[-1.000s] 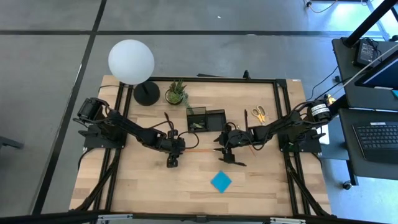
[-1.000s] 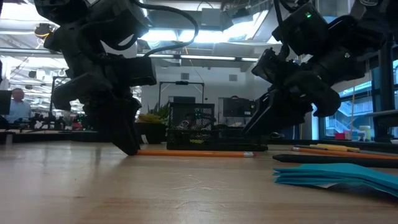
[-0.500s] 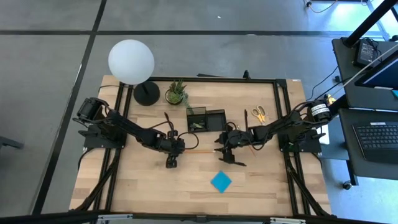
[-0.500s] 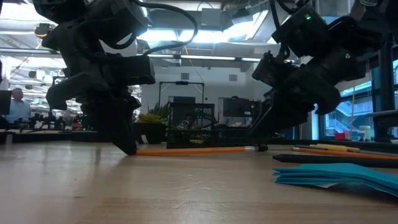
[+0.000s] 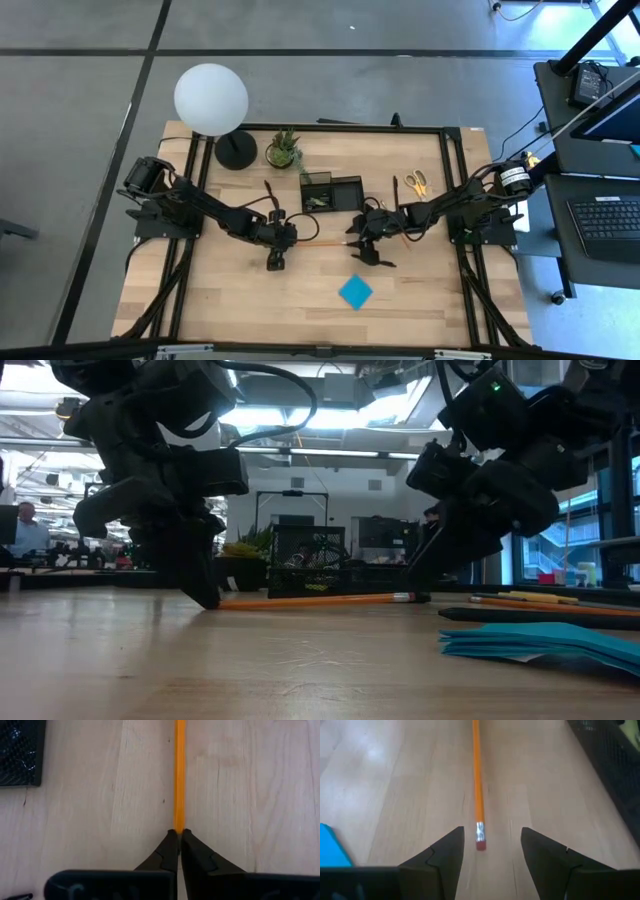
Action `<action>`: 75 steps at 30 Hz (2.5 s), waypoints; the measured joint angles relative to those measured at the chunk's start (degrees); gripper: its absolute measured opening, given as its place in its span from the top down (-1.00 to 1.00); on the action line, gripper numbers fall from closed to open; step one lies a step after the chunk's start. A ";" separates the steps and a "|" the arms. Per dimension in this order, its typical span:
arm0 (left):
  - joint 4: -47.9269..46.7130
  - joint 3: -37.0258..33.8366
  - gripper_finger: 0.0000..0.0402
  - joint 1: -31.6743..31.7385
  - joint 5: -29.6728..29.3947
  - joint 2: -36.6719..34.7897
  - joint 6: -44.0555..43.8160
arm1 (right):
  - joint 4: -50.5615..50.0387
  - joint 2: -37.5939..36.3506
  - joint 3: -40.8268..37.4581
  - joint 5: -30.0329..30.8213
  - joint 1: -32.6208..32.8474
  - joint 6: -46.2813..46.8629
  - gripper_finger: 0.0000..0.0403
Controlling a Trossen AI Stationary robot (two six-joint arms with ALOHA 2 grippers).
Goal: Pick and place office supplies into organizer
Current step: Put the left yellow pencil into the desk organizer
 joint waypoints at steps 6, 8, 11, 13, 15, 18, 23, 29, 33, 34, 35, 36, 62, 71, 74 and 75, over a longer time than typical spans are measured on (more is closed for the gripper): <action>0.03 0.00 0.98 0.00 -0.31 0.00 -0.20 | -1.06 0.00 0.00 0.01 0.02 -0.09 0.01; 0.05 0.00 0.98 0.00 -0.45 0.00 -0.53 | -0.91 0.00 0.00 0.01 0.02 -0.88 0.01; 0.05 0.00 0.98 0.00 -0.55 0.00 -0.61 | -0.13 0.00 0.00 0.01 0.04 -1.60 0.01; 0.05 0.00 0.98 0.00 -0.58 0.00 -0.61 | -0.20 0.00 0.00 0.00 0.04 -1.57 0.01; 0.05 0.00 0.98 0.02 -0.61 0.00 -0.61 | 0.52 0.49 0.00 0.00 0.04 -1.62 0.01; 0.09 0.00 0.98 0.02 -0.68 0.00 -0.61 | 3.17 2.95 0.04 0.00 0.04 -1.67 0.01; 0.11 -0.02 0.98 0.07 -0.66 0.00 -0.63 | 4.97 5.78 0.09 0.03 0.04 -2.25 0.01; 0.14 -0.02 0.98 0.07 -0.68 0.00 -0.63 | 5.10 5.90 0.11 0.20 0.00 -2.36 0.16; 0.16 -0.02 0.98 0.07 -0.70 0.00 -0.92 | 5.08 5.99 0.11 0.37 0.00 -3.26 0.41; 0.17 -0.02 0.98 0.07 -0.73 0.00 -1.29 | 5.08 5.99 0.11 0.35 0.00 -3.28 0.48; 0.18 -0.02 0.98 0.07 -0.77 0.00 -1.78 | 5.07 5.99 0.11 0.30 0.00 -3.30 0.54; 0.18 -0.02 0.98 0.08 -0.79 0.00 -2.16 | 5.06 5.99 0.11 0.26 0.00 -3.36 0.61; -2.55 -0.81 0.51 0.22 -0.38 -11.84 -3.03 | -16.10 0.24 8.27 2.02 0.11 -6.84 0.91; -8.97 -0.74 0.47 -0.95 -0.77 -17.87 -4.10 | -42.85 -0.09 22.94 7.16 -0.02 -15.31 0.91; -11.90 -0.77 0.49 -1.53 -0.90 -17.98 -6.58 | -48.02 -0.35 27.58 7.24 -0.05 -17.95 0.91; -12.23 -1.19 0.49 -1.80 -0.98 -18.01 -7.48 | -50.47 -0.58 29.04 7.61 -0.07 -18.64 0.92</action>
